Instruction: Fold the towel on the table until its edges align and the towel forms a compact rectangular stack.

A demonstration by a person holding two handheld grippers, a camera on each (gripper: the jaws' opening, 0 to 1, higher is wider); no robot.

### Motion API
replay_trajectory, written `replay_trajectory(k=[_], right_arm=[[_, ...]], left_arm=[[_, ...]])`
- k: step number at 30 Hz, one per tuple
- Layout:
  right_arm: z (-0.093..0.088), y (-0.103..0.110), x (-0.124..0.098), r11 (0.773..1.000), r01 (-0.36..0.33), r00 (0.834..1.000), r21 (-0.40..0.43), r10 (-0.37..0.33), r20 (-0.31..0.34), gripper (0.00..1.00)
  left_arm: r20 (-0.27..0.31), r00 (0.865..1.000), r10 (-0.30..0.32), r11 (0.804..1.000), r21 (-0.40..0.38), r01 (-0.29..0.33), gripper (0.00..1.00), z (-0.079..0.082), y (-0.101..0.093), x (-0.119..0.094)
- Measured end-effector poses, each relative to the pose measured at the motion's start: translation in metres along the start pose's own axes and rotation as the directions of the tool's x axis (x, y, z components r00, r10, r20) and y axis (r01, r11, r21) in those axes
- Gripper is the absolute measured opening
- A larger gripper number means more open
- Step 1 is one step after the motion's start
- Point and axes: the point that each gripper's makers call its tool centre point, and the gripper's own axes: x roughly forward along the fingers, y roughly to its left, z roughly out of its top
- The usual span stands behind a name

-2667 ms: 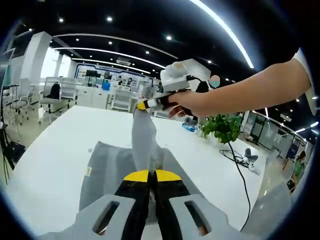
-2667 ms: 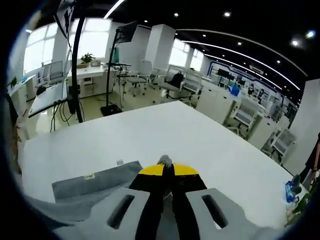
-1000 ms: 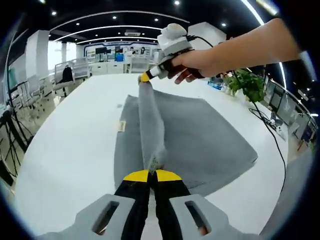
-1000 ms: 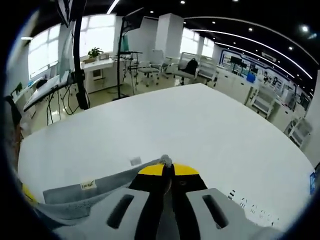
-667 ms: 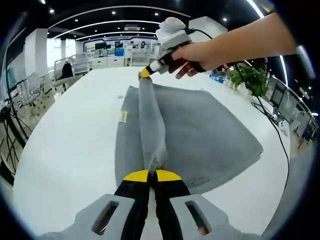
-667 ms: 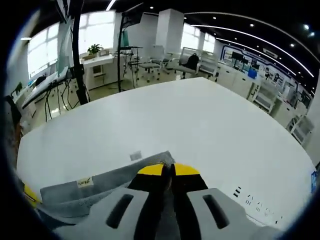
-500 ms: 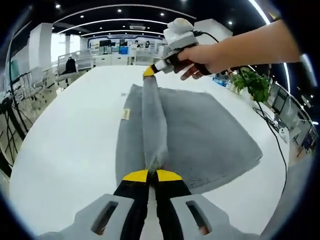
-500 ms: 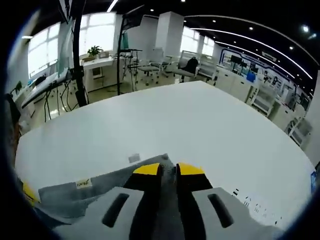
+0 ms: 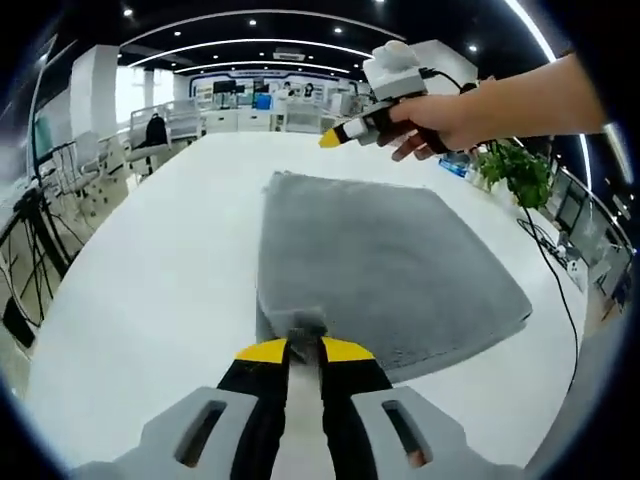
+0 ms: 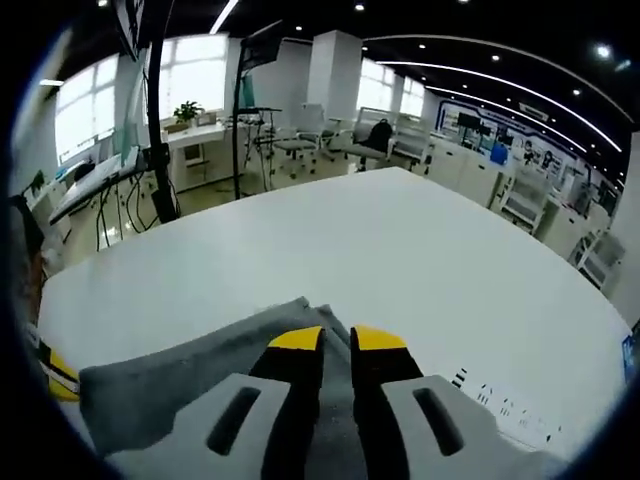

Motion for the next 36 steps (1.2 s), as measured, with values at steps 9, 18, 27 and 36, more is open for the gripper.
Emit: replay_trajectory(k=[9,18,27,36], right_arm=[[0.013,-0.016,-0.016,1.000,0.005,1.000,0.018,-0.005,0.019,0.14],[0.025,-0.032,-0.046,0.999,0.006,0.999,0.044,-0.008,0.051,0.23],[0.028,-0.041,-0.066,0.998,0.000,0.998,0.063,-0.004,0.059,0.31],[0.036,-0.048,-0.093,0.997,-0.001,0.997,0.078,-0.006,0.083,0.38]], left_arm=[[0.055,0.998,0.009,0.999,0.049,-0.012,0.25,0.019,-0.006,-0.008],[0.058,0.998,-0.007,0.997,0.072,0.003,0.24,0.028,-0.022,-0.015],[0.079,0.996,-0.031,0.994,0.105,0.023,0.28,0.046,-0.044,-0.020],[0.120,0.990,-0.077,0.986,0.159,0.058,0.34,0.069,-0.074,-0.025]])
